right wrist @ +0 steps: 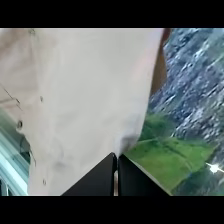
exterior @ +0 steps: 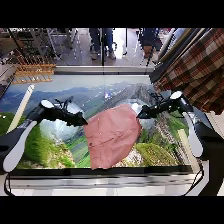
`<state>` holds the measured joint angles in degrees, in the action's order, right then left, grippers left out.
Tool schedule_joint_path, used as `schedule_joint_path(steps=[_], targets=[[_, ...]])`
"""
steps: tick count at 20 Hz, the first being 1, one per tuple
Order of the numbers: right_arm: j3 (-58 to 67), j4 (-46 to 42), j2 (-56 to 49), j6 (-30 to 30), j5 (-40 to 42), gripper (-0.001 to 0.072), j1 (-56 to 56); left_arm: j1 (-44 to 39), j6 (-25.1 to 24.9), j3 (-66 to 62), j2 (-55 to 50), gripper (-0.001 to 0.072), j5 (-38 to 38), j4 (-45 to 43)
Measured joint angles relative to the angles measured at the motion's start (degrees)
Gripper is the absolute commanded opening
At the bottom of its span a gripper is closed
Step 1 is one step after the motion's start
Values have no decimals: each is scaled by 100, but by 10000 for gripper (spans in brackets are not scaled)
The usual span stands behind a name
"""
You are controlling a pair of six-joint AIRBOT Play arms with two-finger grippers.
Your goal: Fold the clothes and pants, and hang the long-sleeved shirts on hangers.
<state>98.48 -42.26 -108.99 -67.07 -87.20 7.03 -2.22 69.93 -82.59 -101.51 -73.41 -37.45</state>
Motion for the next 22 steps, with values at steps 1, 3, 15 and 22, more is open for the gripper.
schedule_joint_path(steps=[1,3,15,22], targets=[[-9,-87,87,-33,-153,16,-28,35,-35,2,98,9,-131,15],[-201,-293,232,-61,-446,16,-129,61,-55,11,232,10,-472,-101],[-4308,-896,2341,570,105,538,-402,-393,31,483,365,11,-1412,-1469],[-3213,-669,1486,442,2041,535,-160,-382,15,511,365,12,-1491,-1624]])
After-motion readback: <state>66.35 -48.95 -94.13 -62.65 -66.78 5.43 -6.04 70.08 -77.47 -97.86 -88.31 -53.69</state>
